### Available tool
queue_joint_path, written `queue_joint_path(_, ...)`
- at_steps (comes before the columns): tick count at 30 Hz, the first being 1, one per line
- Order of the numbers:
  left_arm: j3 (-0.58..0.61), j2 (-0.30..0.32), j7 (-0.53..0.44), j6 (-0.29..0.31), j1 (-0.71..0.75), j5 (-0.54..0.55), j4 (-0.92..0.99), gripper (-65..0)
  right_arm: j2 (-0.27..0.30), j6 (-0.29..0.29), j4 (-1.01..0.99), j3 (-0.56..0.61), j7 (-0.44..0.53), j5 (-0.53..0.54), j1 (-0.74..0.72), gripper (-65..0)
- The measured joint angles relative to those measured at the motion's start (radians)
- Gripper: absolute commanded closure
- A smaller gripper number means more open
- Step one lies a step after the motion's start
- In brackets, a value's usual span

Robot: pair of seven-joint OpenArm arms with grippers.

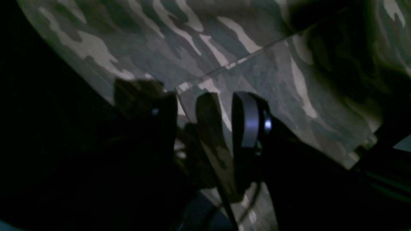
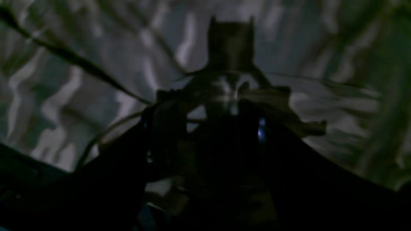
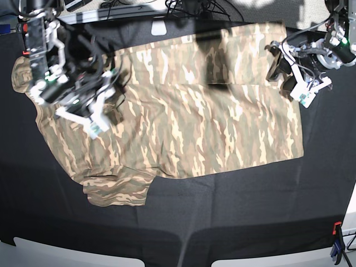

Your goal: Layout the t-shirt on the table in an organized manner, then fold the t-shirt properly

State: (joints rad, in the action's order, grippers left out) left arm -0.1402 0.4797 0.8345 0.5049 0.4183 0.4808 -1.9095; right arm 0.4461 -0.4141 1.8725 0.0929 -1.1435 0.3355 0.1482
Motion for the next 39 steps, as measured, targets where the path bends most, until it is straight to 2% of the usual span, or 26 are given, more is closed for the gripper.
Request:
queue_joint_path(1, 0.0, 0.0, 0.0, 0.0, 0.0, 0.0, 0.0, -24.5, 0.0, 0.005, 0.0, 0.019, 0.002, -0.019, 0.001, -29.0)
queue_joint_path(4, 0.0, 0.0, 0.0, 0.0, 0.0, 0.0, 0.0, -24.5, -0.003, 0.085, 0.0, 0.053, 0.001, -0.158, 0.002, -29.0)
queue_joint_path(7, 0.0, 0.0, 0.0, 0.0, 0.0, 0.0, 0.0, -24.5, 0.002, 0.097, 0.0, 0.054, 0.001, -0.198, -0.001, -28.2)
queue_joint_path(12, 0.0, 0.0, 0.0, 0.0, 0.0, 0.0, 0.0, -24.5, 0.0, 0.097, 0.0, 0.056, 0.001, -0.197, 0.001, -15.1)
queue_joint_path(15, 0.0, 0.0, 0.0, 0.0, 0.0, 0.0, 0.0, -24.5, 0.0, 0.097, 0.0, 0.056, 0.001, -0.197, 0.001, 0.0)
queue_joint_path(24, 0.0, 0.0, 0.0, 0.0, 0.0, 0.0, 0.0, -24.5, 0.0, 0.097, 0.0, 0.056, 0.063, -0.202, -0.008, 0.0)
queue_joint_path(37, 0.0, 0.0, 0.0, 0.0, 0.0, 0.0, 0.0, -24.5, 0.0, 0.097, 0.0, 0.057, 0.109, -0.206, -0.154, 0.0)
queue_joint_path(39, 0.0, 0.0, 0.0, -0.017, 0.0, 0.0, 0.0, -24.5, 0.0, 0.097, 0.0, 0.057, 0.119, -0.252, -0.157, 0.0)
